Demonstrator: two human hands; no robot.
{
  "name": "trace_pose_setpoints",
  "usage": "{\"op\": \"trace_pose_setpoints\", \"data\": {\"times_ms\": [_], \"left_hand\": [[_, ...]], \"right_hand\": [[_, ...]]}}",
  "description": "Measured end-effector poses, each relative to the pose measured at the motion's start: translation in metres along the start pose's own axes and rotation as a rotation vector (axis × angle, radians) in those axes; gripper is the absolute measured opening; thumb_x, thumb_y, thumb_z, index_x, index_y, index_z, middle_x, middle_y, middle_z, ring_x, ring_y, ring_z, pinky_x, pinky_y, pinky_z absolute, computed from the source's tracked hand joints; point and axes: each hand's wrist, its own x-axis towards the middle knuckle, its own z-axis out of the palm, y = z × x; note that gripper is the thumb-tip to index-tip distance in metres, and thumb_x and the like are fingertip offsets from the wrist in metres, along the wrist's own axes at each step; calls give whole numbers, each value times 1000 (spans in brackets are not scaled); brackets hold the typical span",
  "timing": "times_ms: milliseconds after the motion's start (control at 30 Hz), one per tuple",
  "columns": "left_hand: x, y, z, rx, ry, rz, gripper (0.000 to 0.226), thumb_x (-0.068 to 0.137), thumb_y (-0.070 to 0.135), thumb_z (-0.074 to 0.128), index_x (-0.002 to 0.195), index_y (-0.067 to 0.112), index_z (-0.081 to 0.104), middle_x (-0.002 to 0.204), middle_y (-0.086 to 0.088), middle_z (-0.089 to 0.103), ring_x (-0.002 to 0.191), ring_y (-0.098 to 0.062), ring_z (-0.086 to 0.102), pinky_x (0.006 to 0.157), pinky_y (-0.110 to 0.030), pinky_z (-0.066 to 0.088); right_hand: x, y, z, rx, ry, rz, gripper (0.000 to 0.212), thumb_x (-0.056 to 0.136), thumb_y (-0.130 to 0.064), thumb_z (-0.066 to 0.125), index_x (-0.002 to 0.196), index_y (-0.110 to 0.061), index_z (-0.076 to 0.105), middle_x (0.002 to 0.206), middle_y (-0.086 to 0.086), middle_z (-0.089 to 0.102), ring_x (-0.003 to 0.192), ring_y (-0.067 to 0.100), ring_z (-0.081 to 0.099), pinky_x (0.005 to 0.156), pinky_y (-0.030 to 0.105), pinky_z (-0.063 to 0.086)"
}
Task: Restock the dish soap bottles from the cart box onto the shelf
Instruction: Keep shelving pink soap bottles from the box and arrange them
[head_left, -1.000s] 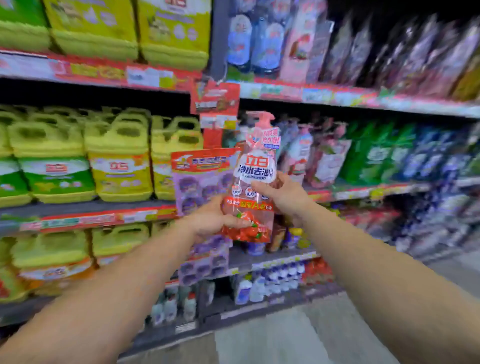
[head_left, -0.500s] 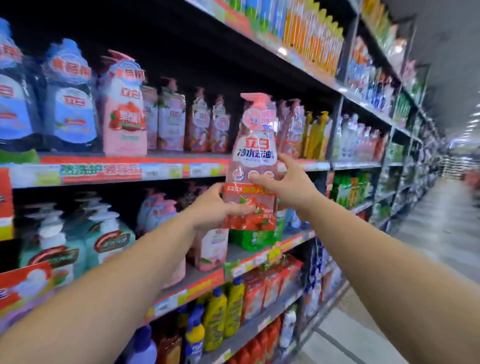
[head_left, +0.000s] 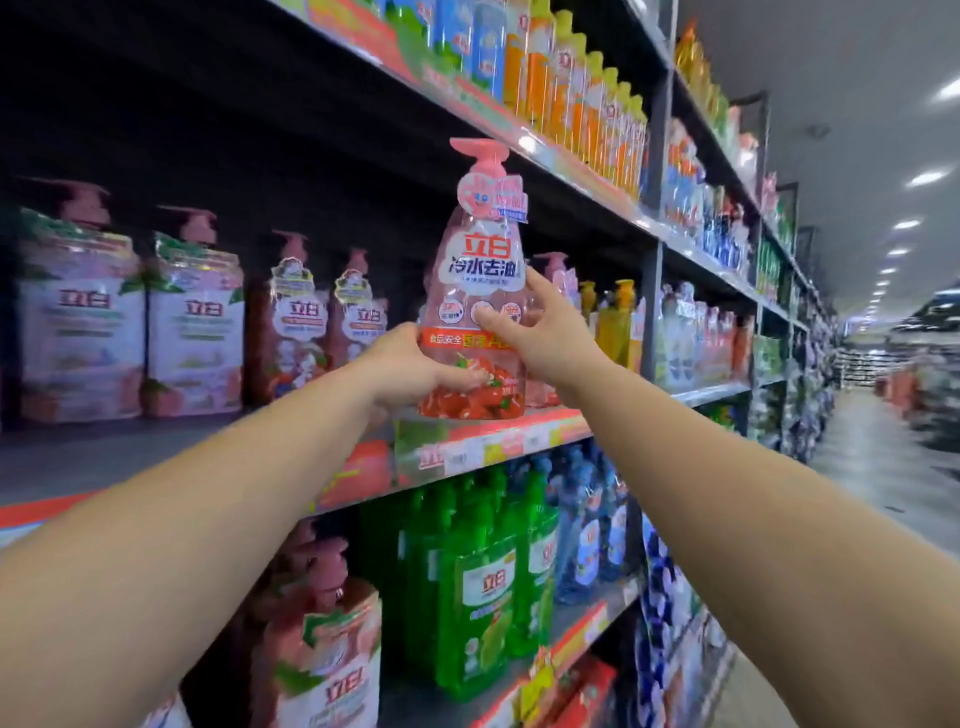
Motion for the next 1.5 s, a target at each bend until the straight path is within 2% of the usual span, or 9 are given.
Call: {"op": "trace_pose_setpoints", "data": {"times_ms": [167,300,467,600,700,900,1133,1300,1500], "left_hand": [[59,-14,26,162,143,-2,35,64,24,91,89,23,66,90,4,74,85,-14,71,88,-35,56],[98,-32,40,401,205,-124,53,58,44,90,103,23,71,98,4,74,92,-16,69,94,-37,54],[126,-36,64,533,204,-349,60,62,50,87,111,20,70,103,2,72,91,-17,67,89,-34,53],[144,-35,89,571,334,-368,90,47,55,91,120,12,59,110,0,68,93,-18,64,88,-34,51],[152,-37,109,581,466,-388,101,52,49,93,127,6,40,119,-5,57,105,-25,57,86,-36,46],[158,-39,117,545,484,-391,105,41,53,94,124,13,43,117,-2,61,105,-22,60,97,-43,50],[155,-37,133,512,502,-361,90,61,43,90,128,16,37,117,0,57,104,-21,57,92,-37,49],[152,-34,138,488,504,-368,88,67,41,87,133,15,35,115,1,53,105,-20,55,93,-37,49],[151,-35,140,476,510,-382,86,69,41,86,134,17,34,117,0,54,108,-20,56,98,-42,49]], "right_hand": [[57,67,-6,64,-56,-78,53,84,-27,75,132,-30,51,107,-11,71,90,2,69,82,26,58],[86,121,-5,123,-135,-97,54,85,-26,73,134,-29,51,108,-12,70,77,-15,61,72,12,51],[109,168,-14,61,-161,-76,58,81,-45,73,134,-33,52,98,-21,62,88,-3,57,83,22,48],[123,196,-44,-53,144,-167,45,82,-45,70,120,-28,52,106,-8,53,97,12,54,91,36,47],[138,226,-67,-145,297,-76,76,78,-51,72,139,-18,42,134,4,49,128,23,42,110,41,34],[149,277,-70,65,-32,229,128,41,-74,78,147,-23,25,143,0,47,131,23,47,109,47,39],[156,286,-81,114,-130,167,114,44,-65,85,138,-25,33,125,-8,58,112,16,59,100,45,49],[157,290,-92,106,-184,134,100,70,-43,83,147,-21,24,118,-11,46,109,12,49,101,36,44],[164,296,-104,195,-314,225,89,77,-34,79,148,-27,26,125,-3,55,108,18,60,95,44,52]]}}
